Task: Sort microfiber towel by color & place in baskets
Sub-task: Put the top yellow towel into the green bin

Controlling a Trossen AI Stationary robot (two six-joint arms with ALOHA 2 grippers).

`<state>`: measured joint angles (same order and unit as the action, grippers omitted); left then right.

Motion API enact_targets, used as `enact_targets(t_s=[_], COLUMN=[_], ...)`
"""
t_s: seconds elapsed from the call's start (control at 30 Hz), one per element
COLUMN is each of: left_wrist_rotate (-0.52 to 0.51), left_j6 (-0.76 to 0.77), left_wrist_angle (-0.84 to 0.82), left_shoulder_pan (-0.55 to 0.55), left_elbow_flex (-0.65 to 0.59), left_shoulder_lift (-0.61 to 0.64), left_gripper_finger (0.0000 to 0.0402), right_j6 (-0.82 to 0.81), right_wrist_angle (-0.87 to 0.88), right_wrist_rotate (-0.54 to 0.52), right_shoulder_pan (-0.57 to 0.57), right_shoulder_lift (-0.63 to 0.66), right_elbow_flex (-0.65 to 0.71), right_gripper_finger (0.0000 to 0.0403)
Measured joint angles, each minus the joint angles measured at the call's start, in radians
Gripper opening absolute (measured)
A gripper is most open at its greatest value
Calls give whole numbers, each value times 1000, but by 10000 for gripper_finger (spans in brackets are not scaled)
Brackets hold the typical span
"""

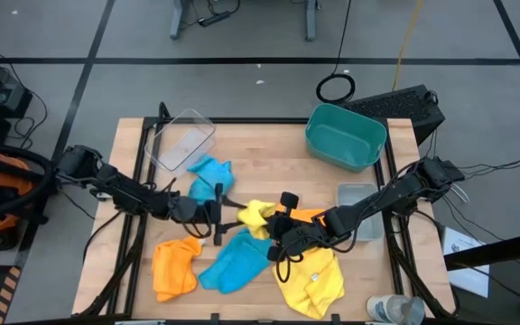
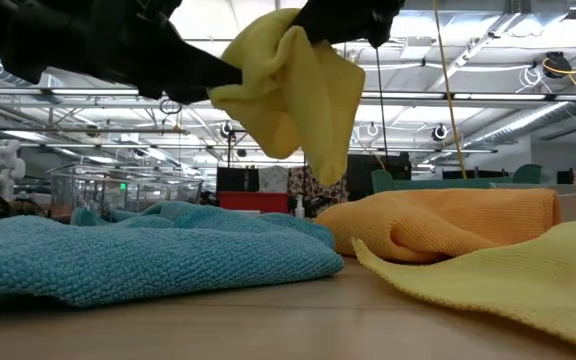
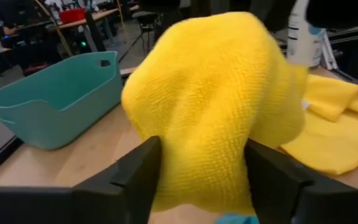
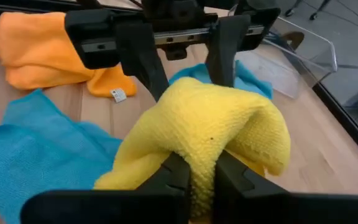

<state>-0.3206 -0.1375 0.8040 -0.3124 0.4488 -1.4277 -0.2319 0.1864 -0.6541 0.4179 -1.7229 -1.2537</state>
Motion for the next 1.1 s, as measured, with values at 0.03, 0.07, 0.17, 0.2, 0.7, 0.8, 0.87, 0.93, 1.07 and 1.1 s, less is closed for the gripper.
enact_targets(t_s=[0.03, 0.07, 0.17, 0.2, 0.7, 0.8, 0.87, 0.93, 1.07, 1.1], left_wrist_rotate=[0, 3, 37, 51, 172, 171, 171, 173, 179, 180], left_j6=[-1, -5, -28, -31, -96, -97, -99, -105, -115, -126], left_wrist_angle=[0, 1, 6, 11, 50, 41, 41, 29, 25, 24], left_shoulder_pan=[-6, -11, -21, -23, -70, -70, -70, -70, -70, -70], left_elbow_flex=[0, 0, 0, 0, -1, -1, -1, -1, -1, -1], left_shoulder_lift=[0, 0, 0, 0, 27, 49, 59, 71, 75, 75], left_gripper_finger=[187, 170, 104, 79, 13, 15, 16, 16, 17, 17], right_j6=[12, 25, 45, 47, -12, -20, -55, -96, -117, -107], right_wrist_angle=[-7, -15, -75, -93, 68, 113, 149, 182, 183, 168], right_wrist_rotate=[2, 2, -5, -6, -170, -182, -182, -182, -183, -183], right_shoulder_pan=[0, 0, 0, 0, 80, 89, 91, 91, 91, 90], right_shoulder_lift=[0, 0, -11, -15, -29, -29, -29, -29, -29, -29], right_elbow_flex=[0, 0, 0, -1, -2, -2, -2, -2, -1, -1], right_gripper_finger=[31, 32, 37, 41, 206, 220, 218, 206, 156, 137])
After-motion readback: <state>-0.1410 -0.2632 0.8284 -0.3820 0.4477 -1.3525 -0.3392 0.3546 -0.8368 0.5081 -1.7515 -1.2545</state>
